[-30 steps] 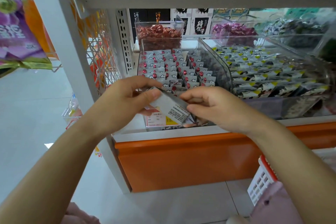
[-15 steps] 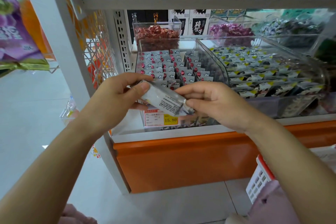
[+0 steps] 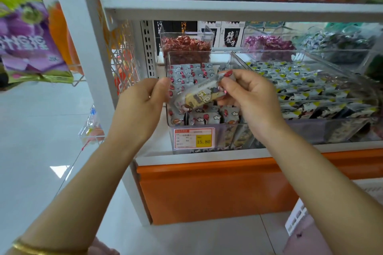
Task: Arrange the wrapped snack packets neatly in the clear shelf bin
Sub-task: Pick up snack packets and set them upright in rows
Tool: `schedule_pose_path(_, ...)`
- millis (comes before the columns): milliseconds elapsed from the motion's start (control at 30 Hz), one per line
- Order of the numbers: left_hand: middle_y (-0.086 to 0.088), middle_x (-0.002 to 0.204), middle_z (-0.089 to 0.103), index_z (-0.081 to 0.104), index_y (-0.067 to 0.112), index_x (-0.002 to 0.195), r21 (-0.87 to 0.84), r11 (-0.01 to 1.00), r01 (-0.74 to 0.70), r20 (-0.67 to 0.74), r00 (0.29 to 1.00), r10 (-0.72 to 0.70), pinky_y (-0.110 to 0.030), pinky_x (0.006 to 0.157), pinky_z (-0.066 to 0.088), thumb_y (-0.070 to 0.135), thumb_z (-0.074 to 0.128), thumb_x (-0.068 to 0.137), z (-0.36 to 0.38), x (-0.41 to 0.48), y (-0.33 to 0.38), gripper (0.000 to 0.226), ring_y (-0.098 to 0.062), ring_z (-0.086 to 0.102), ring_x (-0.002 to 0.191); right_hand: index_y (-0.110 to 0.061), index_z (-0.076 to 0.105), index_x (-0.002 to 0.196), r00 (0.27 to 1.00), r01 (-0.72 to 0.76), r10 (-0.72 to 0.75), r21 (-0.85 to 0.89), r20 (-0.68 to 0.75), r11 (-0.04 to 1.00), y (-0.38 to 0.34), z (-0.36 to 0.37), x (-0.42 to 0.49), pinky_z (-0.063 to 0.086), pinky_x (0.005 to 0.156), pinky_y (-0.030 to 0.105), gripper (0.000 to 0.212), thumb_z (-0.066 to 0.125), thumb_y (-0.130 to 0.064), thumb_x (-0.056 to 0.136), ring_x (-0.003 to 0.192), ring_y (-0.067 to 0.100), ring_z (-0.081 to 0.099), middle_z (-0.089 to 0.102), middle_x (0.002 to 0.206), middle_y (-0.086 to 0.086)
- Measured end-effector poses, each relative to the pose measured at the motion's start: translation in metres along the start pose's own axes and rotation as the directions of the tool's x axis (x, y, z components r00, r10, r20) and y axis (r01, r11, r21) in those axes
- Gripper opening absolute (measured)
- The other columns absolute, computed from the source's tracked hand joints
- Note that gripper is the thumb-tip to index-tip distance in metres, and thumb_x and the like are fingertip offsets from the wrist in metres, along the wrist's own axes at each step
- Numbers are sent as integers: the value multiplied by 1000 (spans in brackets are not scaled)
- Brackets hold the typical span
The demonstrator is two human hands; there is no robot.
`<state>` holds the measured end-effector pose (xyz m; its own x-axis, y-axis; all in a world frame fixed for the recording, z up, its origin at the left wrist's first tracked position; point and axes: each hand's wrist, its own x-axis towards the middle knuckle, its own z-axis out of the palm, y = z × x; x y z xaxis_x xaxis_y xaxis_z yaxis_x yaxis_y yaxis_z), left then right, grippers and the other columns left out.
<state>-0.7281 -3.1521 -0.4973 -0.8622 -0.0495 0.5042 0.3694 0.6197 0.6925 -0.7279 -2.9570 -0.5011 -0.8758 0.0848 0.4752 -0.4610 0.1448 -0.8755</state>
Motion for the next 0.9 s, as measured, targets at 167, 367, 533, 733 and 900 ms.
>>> schedule_pose_path(167, 9, 122, 52, 51, 19, 131, 80, 990, -117, 110, 988, 108, 2, 80, 30, 30, 40, 98, 3, 0, -10, 37, 1, 47, 100, -1, 66, 90, 980, 138, -80, -330, 185, 934, -8, 14, 13, 54, 58, 21, 12, 58, -9, 90, 64, 9, 62, 67, 82, 10)
schedule_pose_path(367, -2, 147, 38, 34, 16, 144, 19, 997, -81, 248, 966, 73, -23, 108, 21, 24, 35, 100, 7, 6, -18, 44, -13, 31, 135, -14, 67, 77, 932, 303, -109, -574, 347, 761, -6, 46, 14, 34, 63, 16, 14, 67, -27, 83, 70, 4, 46, 50, 74, -10)
schedule_pose_path(533, 10, 134, 42, 38, 18, 141, -94, 996, -7, 271, 962, 33, 2, 92, 23, 16, 33, 100, 8, 4, -24, 41, 2, 34, 121, -24, 74, 89, 834, 511, -74, -714, 547, 479, 9, 54, 7, 30, 71, 33, 18, 60, -36, 88, 85, 13, 37, 60, 82, -11)
schedule_pose_path(733, 1, 144, 40, 36, 23, 142, -44, 999, -3, 262, 965, 14, -17, 100, 25, 21, 35, 100, 7, 9, -27, 42, -12, 35, 132, -23, 74, 92, 910, 283, -13, -598, 414, 750, 6, 46, 39, 34, 83, 30, 20, 59, -13, 86, 95, 14, 47, 51, 81, -16)
schedule_pose_path(900, 3, 142, 43, 39, 24, 140, -1, 1000, -16, 231, 973, 16, -15, 95, 27, 20, 37, 99, 7, 12, -28, 41, -9, 40, 127, -28, 73, 93, 877, 403, -13, -722, 480, 562, 15, 48, 49, 30, 76, 30, 15, 67, -36, 82, 94, 13, 36, 54, 88, -9)
